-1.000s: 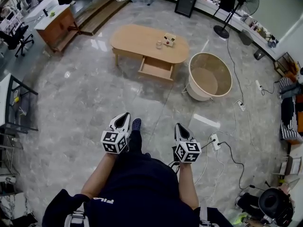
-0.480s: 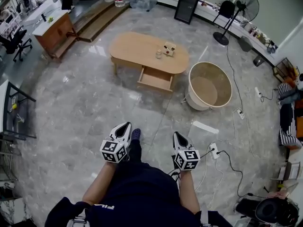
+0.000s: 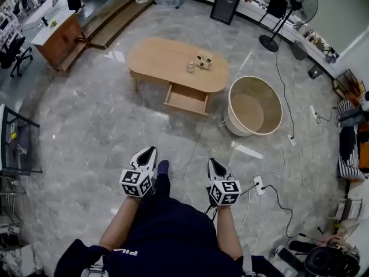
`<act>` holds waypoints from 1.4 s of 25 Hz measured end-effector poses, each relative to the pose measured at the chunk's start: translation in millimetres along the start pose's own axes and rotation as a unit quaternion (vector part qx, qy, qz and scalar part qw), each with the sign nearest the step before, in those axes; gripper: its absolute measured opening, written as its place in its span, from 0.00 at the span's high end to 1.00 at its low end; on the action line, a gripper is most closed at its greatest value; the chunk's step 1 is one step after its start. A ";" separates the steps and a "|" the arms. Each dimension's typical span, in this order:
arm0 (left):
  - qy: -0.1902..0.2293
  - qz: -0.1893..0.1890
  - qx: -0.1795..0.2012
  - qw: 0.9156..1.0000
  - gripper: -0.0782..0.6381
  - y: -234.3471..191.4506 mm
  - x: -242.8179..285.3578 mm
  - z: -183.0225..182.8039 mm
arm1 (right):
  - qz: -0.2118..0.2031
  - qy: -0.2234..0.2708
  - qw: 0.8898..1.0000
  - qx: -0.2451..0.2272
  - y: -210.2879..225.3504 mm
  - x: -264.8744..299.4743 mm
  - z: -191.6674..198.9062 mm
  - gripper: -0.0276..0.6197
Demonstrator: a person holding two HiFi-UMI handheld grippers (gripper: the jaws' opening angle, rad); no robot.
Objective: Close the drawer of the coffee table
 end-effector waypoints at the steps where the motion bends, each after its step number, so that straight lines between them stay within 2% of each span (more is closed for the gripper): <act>1: 0.000 0.002 -0.001 1.000 0.85 -3.9 5.5 -5.0 | -0.001 -0.002 1.000 0.002 0.7 7.8 -4.4 0.91; 10: -0.003 0.023 0.002 1.000 0.84 -38.3 61.5 -44.8 | 0.011 -0.010 1.000 0.014 9.3 67.4 -42.0 0.91; 13: -0.015 0.032 0.000 0.999 0.73 -50.7 80.6 -51.9 | 0.020 -0.008 1.000 0.022 13.4 86.4 -52.2 0.91; 14: -0.018 0.035 0.000 0.999 0.73 -54.5 86.8 -54.0 | 0.020 -0.007 0.999 0.025 14.6 92.5 -55.2 0.91; 19: -0.023 0.049 0.008 0.998 0.73 -75.6 113.4 -69.9 | 0.027 -0.002 0.999 0.038 18.7 120.8 -72.5 0.91; 21: -0.024 0.055 0.009 0.998 0.78 -82.6 123.2 -77.3 | 0.034 0.003 0.999 0.040 22.3 129.1 -81.9 0.91; 27: -0.035 0.066 0.002 0.997 0.82 -101.3 153.5 -92.8 | 0.056 0.014 0.997 0.047 32.3 148.3 -103.4 0.91; 31: -0.044 0.073 0.002 0.996 0.82 -112.6 172.2 -93.3 | 0.066 0.012 0.997 0.039 35.3 161.3 -105.3 0.91; 35: -0.052 0.072 0.000 0.996 0.83 -120.5 179.1 -95.9 | 0.066 0.007 0.996 0.053 38.4 170.7 -108.7 0.91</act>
Point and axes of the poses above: the fingertips, and each gripper's own axes: x forward along the fingers, y to its right, z out of its underside, the point moved 5 cm from there along -x, backward along the fingers, and after that the axes turned 4 degrees about -x, right-handed, at the moved point
